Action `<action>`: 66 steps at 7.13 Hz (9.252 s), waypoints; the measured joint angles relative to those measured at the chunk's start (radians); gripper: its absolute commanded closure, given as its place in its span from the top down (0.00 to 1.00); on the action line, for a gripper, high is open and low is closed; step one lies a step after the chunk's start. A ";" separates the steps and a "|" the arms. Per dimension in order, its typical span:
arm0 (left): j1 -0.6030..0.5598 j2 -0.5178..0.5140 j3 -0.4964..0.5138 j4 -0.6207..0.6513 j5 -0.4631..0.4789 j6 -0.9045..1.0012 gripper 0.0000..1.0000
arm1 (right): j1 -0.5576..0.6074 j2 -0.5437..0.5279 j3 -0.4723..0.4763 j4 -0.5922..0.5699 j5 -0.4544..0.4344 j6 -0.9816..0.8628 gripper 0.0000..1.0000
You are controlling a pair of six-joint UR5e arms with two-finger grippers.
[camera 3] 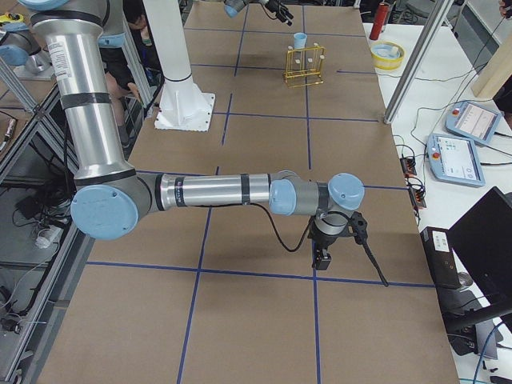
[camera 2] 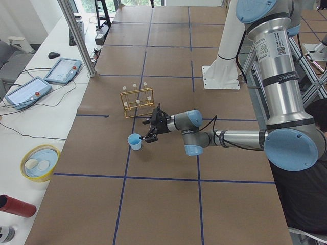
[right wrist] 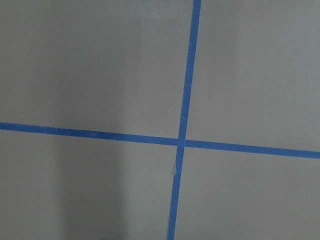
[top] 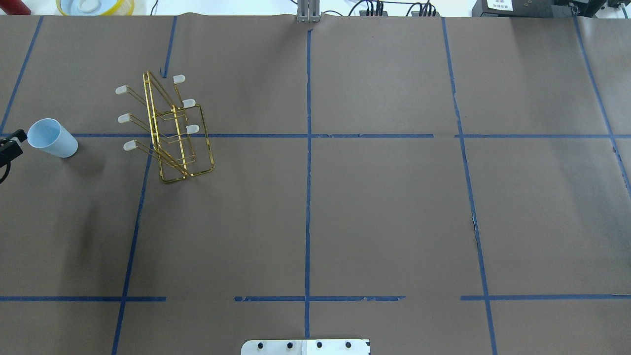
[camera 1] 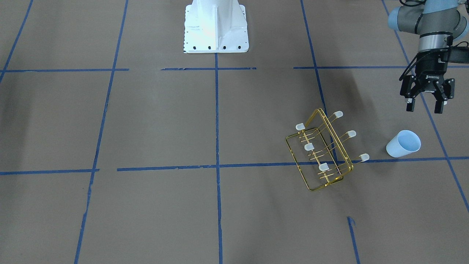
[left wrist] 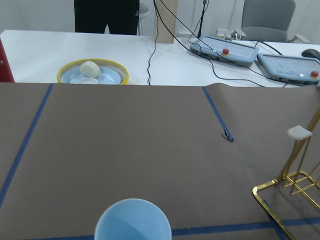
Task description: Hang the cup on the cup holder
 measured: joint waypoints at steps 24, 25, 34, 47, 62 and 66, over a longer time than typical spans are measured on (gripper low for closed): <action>0.121 -0.352 0.498 0.033 0.261 -0.172 0.94 | 0.000 0.000 0.000 0.000 0.000 -0.001 1.00; 0.121 -0.354 0.504 0.032 0.259 -0.173 0.78 | 0.000 0.000 0.000 0.000 0.000 -0.001 1.00; 0.116 -0.252 0.201 0.166 0.182 -0.008 0.15 | 0.000 0.000 0.000 0.000 0.000 -0.001 1.00; 0.201 -0.104 -0.173 0.492 0.739 1.376 0.00 | 0.000 0.000 0.000 0.000 0.000 -0.001 1.00; 0.343 0.090 -0.178 -0.118 0.552 1.324 1.00 | 0.000 0.000 0.000 0.000 0.000 -0.001 1.00; -0.029 0.087 -0.158 -0.140 -0.244 0.810 1.00 | 0.000 0.000 0.000 0.000 0.000 -0.001 1.00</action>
